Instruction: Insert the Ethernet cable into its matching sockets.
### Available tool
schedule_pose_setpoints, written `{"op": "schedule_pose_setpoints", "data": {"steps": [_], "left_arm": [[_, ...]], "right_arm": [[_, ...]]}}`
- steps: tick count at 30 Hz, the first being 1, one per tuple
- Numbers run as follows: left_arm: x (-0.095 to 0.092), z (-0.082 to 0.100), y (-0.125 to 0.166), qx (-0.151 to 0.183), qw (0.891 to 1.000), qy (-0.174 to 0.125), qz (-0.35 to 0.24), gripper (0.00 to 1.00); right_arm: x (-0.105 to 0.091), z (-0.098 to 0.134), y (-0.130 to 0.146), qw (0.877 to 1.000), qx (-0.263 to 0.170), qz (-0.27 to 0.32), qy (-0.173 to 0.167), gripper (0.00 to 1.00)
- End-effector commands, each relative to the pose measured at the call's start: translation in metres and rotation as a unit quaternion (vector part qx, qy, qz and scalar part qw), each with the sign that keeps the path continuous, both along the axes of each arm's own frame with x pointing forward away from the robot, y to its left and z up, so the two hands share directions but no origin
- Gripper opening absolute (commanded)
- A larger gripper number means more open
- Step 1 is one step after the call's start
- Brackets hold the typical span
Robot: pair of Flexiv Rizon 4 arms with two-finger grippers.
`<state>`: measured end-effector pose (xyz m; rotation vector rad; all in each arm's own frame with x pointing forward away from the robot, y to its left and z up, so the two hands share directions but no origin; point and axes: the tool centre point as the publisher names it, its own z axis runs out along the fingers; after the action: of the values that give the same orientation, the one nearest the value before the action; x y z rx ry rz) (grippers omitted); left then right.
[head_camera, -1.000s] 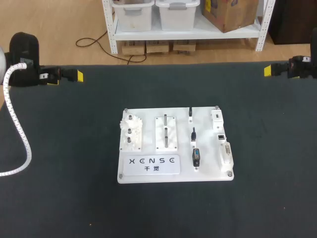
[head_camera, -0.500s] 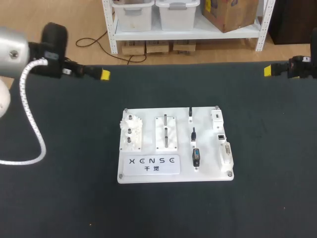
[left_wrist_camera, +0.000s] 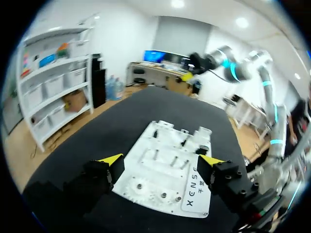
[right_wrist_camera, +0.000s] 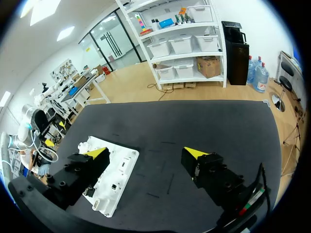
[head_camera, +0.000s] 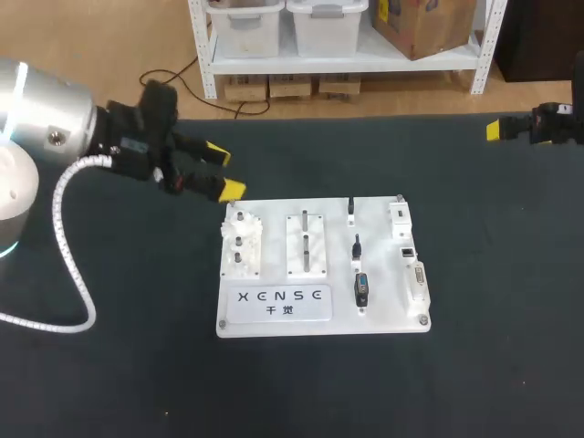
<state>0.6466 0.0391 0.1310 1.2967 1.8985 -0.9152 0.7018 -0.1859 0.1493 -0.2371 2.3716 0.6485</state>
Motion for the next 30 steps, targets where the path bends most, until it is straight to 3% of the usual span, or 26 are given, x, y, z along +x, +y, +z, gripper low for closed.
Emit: {"op": "schedule_pose_setpoints", "data": {"steps": [1,7,17,30], "left_arm": [[-0.007,-0.009,-0.006,-0.036,0.964,-0.119,-0.233,1.00],[-0.017,-0.019,-0.021,-0.035,0.964,-0.143,-0.223,1.00],[-0.032,-0.033,-0.041,-0.020,0.971,-0.136,-0.195,1.00],[-0.067,-0.052,-0.047,-0.019,0.985,-0.120,-0.126,1.00]], "right_arm": [[0.000,0.000,0.000,1.000,-0.001,0.000,0.000,1.00],[0.000,0.000,0.000,1.000,-0.001,0.000,0.000,1.00],[0.000,0.000,0.000,1.000,-0.001,0.000,0.000,1.00],[0.000,0.000,0.000,1.000,-0.001,0.000,0.000,1.00]]}}
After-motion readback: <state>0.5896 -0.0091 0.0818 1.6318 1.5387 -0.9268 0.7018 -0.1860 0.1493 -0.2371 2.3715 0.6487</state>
